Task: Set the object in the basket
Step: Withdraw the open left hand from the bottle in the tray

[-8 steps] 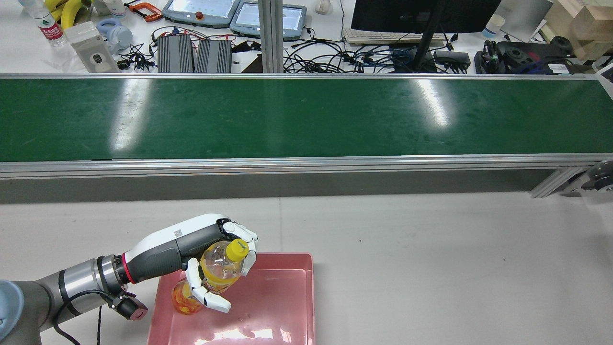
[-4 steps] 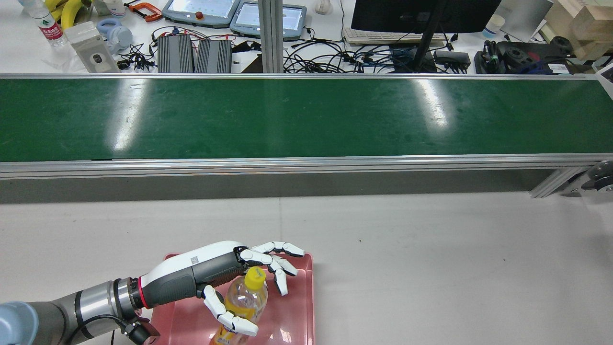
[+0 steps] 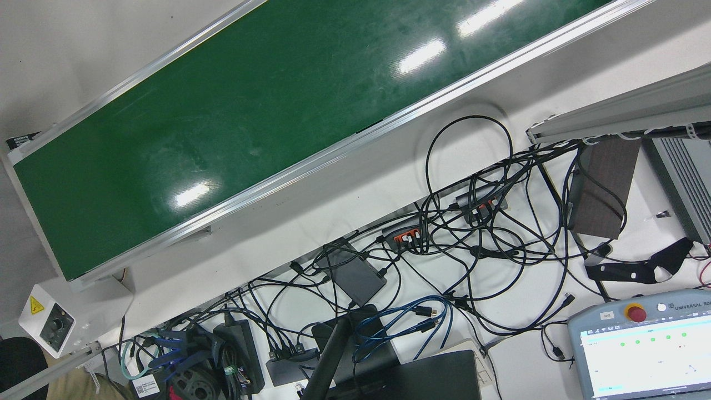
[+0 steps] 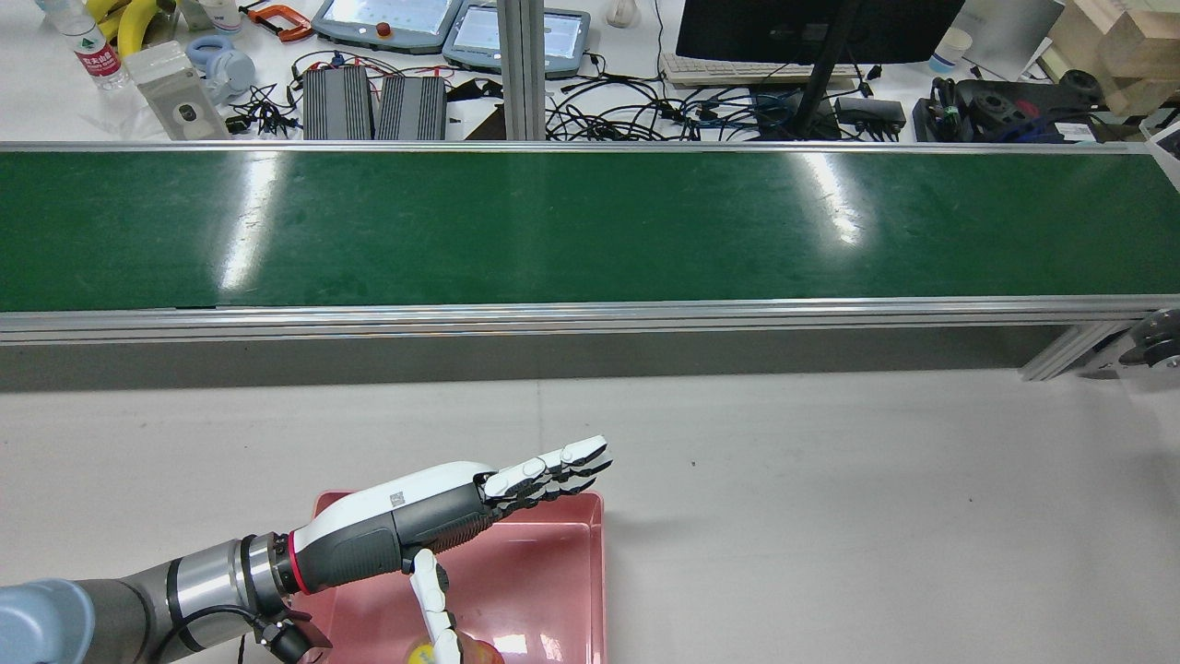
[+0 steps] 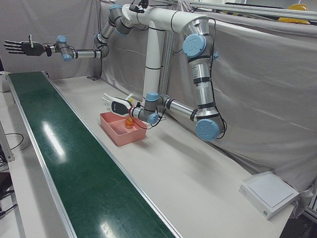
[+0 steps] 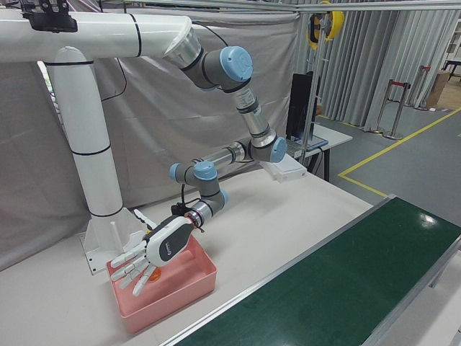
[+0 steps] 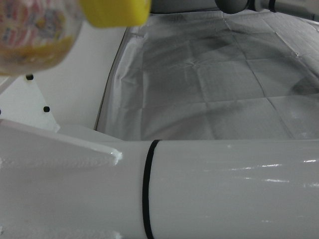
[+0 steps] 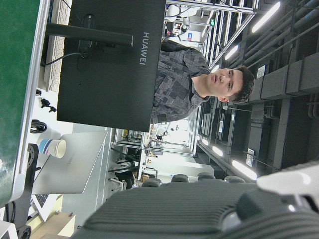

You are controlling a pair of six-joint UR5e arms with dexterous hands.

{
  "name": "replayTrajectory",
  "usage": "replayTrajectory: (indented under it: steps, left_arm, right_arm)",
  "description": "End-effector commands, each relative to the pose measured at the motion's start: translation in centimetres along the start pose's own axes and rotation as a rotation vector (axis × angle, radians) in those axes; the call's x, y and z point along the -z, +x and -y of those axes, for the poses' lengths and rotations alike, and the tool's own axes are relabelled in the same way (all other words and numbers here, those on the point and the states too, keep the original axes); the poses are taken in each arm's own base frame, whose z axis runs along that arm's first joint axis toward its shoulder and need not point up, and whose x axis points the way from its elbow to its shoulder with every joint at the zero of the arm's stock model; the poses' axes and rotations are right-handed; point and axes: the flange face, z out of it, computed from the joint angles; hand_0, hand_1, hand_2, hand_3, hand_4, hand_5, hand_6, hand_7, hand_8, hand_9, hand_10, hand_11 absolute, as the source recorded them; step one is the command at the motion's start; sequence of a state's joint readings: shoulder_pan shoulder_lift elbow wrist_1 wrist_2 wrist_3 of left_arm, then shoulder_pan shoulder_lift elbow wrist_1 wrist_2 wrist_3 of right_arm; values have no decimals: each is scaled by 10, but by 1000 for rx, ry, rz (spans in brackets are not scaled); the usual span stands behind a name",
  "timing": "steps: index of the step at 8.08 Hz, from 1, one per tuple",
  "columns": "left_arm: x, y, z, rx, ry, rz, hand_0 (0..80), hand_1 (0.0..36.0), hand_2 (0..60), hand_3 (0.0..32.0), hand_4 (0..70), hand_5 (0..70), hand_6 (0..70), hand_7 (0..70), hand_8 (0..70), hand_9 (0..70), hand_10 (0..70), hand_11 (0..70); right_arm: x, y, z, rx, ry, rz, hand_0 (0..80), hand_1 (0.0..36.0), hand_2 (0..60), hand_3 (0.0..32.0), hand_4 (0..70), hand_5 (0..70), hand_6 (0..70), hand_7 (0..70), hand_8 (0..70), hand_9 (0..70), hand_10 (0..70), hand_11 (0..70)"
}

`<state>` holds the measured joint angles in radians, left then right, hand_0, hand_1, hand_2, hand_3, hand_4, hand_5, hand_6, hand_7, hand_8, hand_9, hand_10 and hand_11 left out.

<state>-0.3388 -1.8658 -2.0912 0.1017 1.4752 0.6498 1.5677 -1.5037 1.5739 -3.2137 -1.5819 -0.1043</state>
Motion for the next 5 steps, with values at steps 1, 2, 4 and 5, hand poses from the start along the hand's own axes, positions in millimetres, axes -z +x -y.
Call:
replayTrajectory:
  steps: [1, 2, 4, 5]
  left_arm:
    - [-25, 17, -12, 56, -12, -37, 552, 84, 0, 212, 0, 79, 0, 95, 69, 27, 0, 0]
    - [-21, 40, 1, 65, 31, -82, 555, 88, 0, 224, 0, 76, 0, 91, 69, 26, 0, 0]
    - [-16, 105, 24, 75, 124, -168, 574, 110, 0, 192, 0, 100, 0, 96, 64, 33, 0, 6]
    - [-8, 141, 33, 70, 159, -206, 578, 118, 0, 178, 0, 109, 0, 95, 52, 26, 0, 15]
  right_arm:
    - [0, 0, 0, 0, 0, 0, 0, 0, 0, 0, 0, 0, 0, 0, 0, 0, 0, 0]
    - [0, 0, 0, 0, 0, 0, 0, 0, 0, 0, 0, 0, 0, 0, 0, 0, 0, 0]
    - [0, 0, 0, 0, 1, 0, 0, 0, 0, 0, 0, 0, 0, 0, 0, 0, 0, 0]
    - [0, 0, 0, 0, 0, 0, 0, 0, 0, 0, 0, 0, 0, 0, 0, 0, 0, 0]
